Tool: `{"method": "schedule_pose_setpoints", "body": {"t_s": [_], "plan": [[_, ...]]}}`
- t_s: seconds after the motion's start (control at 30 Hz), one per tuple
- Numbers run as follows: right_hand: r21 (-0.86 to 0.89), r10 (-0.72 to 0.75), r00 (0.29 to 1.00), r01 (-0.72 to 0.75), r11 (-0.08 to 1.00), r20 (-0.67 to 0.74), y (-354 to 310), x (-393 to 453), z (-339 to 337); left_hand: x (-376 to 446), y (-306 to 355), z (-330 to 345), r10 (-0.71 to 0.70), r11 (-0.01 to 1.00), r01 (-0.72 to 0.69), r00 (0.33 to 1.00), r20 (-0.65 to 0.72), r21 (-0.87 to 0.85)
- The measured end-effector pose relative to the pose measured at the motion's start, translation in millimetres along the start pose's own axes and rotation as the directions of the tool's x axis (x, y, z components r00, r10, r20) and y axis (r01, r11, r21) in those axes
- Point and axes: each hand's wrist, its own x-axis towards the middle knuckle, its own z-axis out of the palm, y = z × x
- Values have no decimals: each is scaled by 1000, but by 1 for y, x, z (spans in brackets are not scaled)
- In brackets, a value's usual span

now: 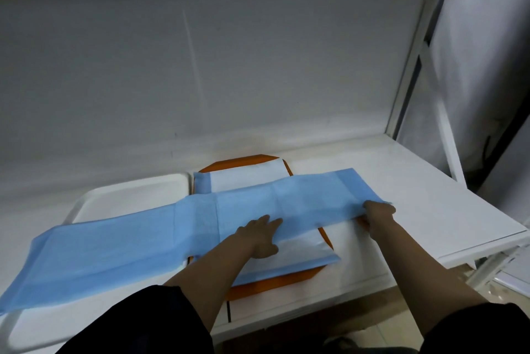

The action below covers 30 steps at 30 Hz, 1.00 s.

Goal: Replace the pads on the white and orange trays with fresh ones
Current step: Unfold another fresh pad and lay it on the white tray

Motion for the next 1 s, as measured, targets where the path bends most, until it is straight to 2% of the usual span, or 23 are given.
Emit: {"method": "schedule_pose_setpoints", "body": {"t_s": [0.07,0.13,0.17,0.27,0.37,0.43,0.5,0.6,0.7,0.8,0.9,1.0], "plan": [[-124,-11,990,-7,992,-139,-3,-6,6,-3,-5,0,0,1000,0,1000,7,6],[-344,-135,966,53,937,-219,-7,-16,11,-7,-10,-1,-1,1000,1,1000,-2,14],[-426,-228,951,122,897,-207,-7,-22,15,-11,-15,-2,-7,1000,8,1000,-17,21],[-569,-424,905,341,749,-16,-4,-43,33,-24,-33,-1,-43,998,46,996,-74,39],[-628,-479,833,534,566,276,8,-66,62,-36,-58,2,-100,994,104,988,-114,24],[-639,-440,762,643,422,475,19,-86,83,-46,-77,5,-140,990,143,980,-142,13],[-624,-323,682,731,276,656,34,-108,104,-57,-94,9,-175,984,176,972,-155,-4],[-574,-101,574,818,33,813,58,-136,126,-71,-120,17,-206,978,206,962,-182,-17],[-476,32,488,863,-172,872,82,-154,138,-83,-142,28,-218,976,216,955,-201,-29],[-446,77,468,871,-206,880,97,-160,144,-91,-158,37,-232,973,228,953,-197,-42],[-397,95,444,863,-312,891,105,-160,146,-95,-169,45,-234,972,221,949,-212,-83],[-329,58,383,852,-407,922,108,-155,147,-98,-182,51,-210,978,204,945,-252,-50]]}}
